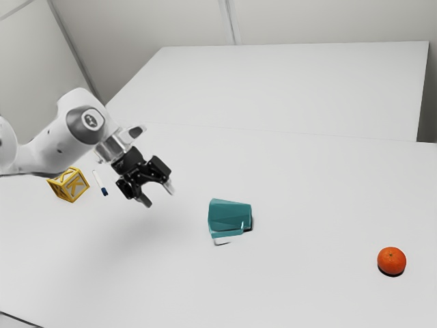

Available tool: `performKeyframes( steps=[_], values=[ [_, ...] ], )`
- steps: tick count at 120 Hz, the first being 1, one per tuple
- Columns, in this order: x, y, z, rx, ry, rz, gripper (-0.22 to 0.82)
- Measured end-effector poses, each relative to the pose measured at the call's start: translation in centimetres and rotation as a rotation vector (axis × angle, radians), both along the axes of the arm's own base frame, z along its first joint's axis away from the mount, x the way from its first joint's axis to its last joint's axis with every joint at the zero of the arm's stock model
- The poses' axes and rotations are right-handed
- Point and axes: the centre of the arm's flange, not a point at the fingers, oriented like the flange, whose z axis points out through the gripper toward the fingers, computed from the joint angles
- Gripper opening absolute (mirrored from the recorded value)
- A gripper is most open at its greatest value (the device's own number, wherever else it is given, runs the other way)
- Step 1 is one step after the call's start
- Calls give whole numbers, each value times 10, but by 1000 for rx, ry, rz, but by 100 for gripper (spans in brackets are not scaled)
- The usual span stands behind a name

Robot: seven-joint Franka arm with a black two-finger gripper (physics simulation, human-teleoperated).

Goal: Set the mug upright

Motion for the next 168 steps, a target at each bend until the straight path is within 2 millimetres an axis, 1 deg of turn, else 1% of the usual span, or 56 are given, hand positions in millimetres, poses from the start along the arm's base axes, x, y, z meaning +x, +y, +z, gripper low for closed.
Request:
performKeyframes(
  steps=[14, 34, 50, 64, 81, 94, 108, 123, 134, 160, 168],
  values=[
    [-3, -19, -19, -45, 37, 1, 60],
    [2, -42, -44, -111, 63, 9, 60],
    [8, -48, -52, -156, 37, 27, 60],
    [14, -52, -64, -186, 18, 44, 60],
    [29, -64, -77, -210, -15, 54, 60],
    [41, -69, -81, -222, -46, 56, 60],
    [46, -77, -84, -236, -69, 49, 60],
    [49, -78, -90, -248, -83, 53, 60],
    [56, -80, -93, -257, -97, 53, 60],
    [57, -89, -97, -310, -116, 74, 59],
    [56, -90, -97, -328, -119, 85, 55]
  ],
)
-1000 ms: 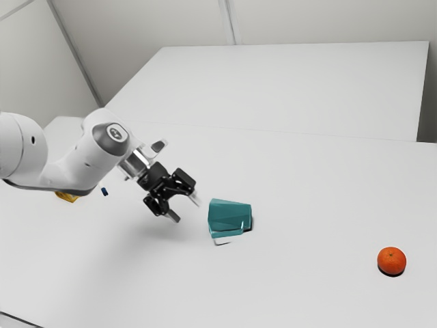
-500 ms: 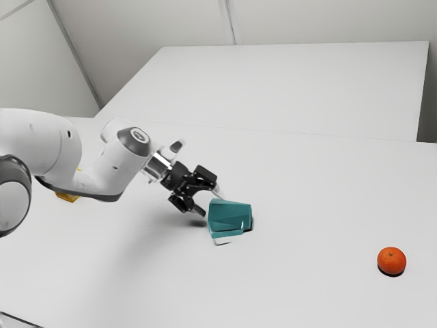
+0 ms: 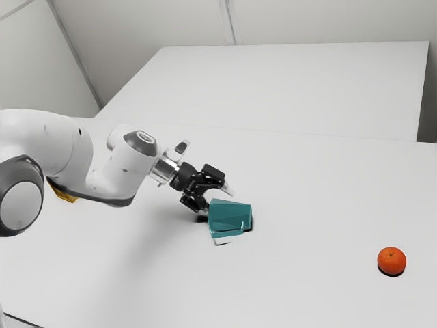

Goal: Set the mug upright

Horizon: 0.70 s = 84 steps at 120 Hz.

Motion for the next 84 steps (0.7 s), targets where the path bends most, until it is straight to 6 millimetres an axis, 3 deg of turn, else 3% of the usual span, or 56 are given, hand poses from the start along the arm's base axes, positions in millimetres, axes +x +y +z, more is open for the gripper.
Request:
performKeyframes(
  steps=[35, 58, 84],
  values=[
    [-2, -4, -4, -38, -9, 14, 10],
    [-2, -12, -2, -52, -19, 10, -4],
    [-2, -22, 5, -68, -38, 0, -12]
  ],
)
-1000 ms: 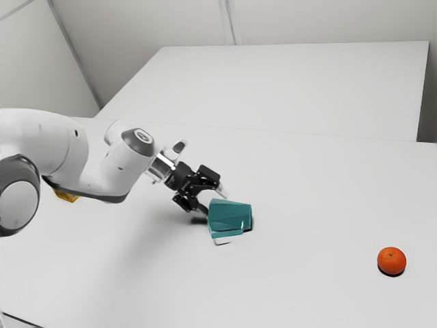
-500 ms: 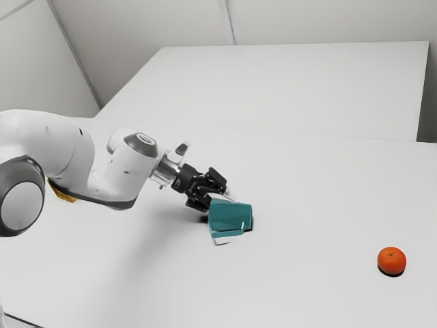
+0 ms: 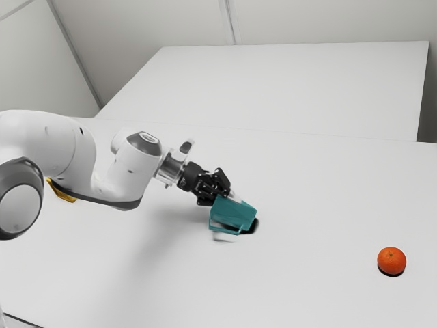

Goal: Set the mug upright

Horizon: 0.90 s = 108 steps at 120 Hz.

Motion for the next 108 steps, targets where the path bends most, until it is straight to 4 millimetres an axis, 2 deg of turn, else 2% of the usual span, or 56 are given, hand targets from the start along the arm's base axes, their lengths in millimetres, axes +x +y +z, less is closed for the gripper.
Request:
performKeyframes(
  steps=[14, 39, 56, 80, 108],
  values=[
    [-3, -2, 2, -5, -4, -4, -15],
    [-12, -7, 24, -19, -39, -14, -16],
    [-11, -3, 37, 9, -71, -28, -16],
    [-12, 15, 73, 151, -151, -104, -16],
    [-14, 27, 99, 374, -208, -216, -17]
  ],
)
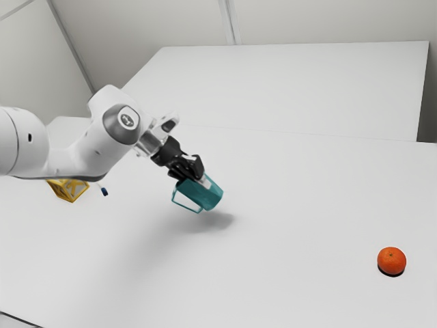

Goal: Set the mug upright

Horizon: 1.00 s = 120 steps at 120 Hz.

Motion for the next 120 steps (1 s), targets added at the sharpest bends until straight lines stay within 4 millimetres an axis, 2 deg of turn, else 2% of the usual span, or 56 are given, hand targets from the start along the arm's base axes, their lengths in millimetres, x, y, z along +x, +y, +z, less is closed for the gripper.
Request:
performKeyframes(
  steps=[30, 68, 95, 120],
  values=[
    [-2, 14, 5, 203, 0, -49, -18],
    [-1, 36, 1, 328, 29, -32, -18],
    [-8, 52, -6, 425, 83, -47, -18],
    [-15, 56, -14, 480, 135, -55, -18]
  ],
)
